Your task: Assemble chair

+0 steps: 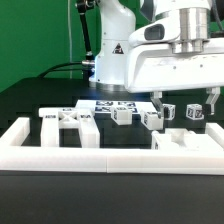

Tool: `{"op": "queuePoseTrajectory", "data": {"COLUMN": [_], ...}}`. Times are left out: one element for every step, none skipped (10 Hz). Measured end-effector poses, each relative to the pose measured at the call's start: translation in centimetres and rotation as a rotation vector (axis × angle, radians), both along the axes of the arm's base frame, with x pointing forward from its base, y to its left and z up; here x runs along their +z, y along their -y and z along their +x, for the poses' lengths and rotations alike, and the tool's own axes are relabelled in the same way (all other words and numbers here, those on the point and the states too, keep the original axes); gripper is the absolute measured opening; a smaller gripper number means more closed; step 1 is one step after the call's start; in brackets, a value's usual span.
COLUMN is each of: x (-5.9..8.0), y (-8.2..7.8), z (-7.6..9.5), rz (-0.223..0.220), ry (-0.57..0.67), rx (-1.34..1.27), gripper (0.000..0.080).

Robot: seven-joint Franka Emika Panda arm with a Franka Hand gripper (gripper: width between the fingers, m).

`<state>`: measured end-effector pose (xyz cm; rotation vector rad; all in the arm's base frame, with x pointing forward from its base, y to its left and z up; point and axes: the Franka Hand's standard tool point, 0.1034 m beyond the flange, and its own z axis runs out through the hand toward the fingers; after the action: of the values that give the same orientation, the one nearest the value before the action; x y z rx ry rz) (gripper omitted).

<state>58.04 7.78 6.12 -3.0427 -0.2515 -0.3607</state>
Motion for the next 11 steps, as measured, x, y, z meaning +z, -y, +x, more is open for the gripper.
{"op": "queuePoseTrajectory", "data": {"x": [0.0, 0.0, -0.1, -0.1, -0.1, -0.2, -0.2, -0.3, -0.3, -0.4, -0.4], "y": [0.0, 0.0, 0.0, 0.0, 0.3, 1.2, 2.1, 2.6, 3.1, 2.8, 2.7], "z": [0.0, 0.0, 0.0, -0.1, -1.0, -2.7, -4.0, -4.7, -4.7, -4.8, -4.7], "rz": [0.000, 0.000, 0.000, 0.000, -0.006, -0.017, -0.022, -0.024, -0.025, -0.023, -0.023], "ry": [-0.004, -0.004, -0.004, -0.005, -0.002, -0.010, -0.025, -0.033, -0.042, -0.069, -0.068], "rx": [0.000, 0.000, 0.000, 0.000, 0.007, 0.020, 0.018, 0.013, 0.009, 0.016, 0.018], "gripper": [0.0648, 0.0648, 0.0648, 0.0648, 0.0648, 0.0648, 0.0648, 0.0648, 0.0648, 0.0648, 0.0648]}}
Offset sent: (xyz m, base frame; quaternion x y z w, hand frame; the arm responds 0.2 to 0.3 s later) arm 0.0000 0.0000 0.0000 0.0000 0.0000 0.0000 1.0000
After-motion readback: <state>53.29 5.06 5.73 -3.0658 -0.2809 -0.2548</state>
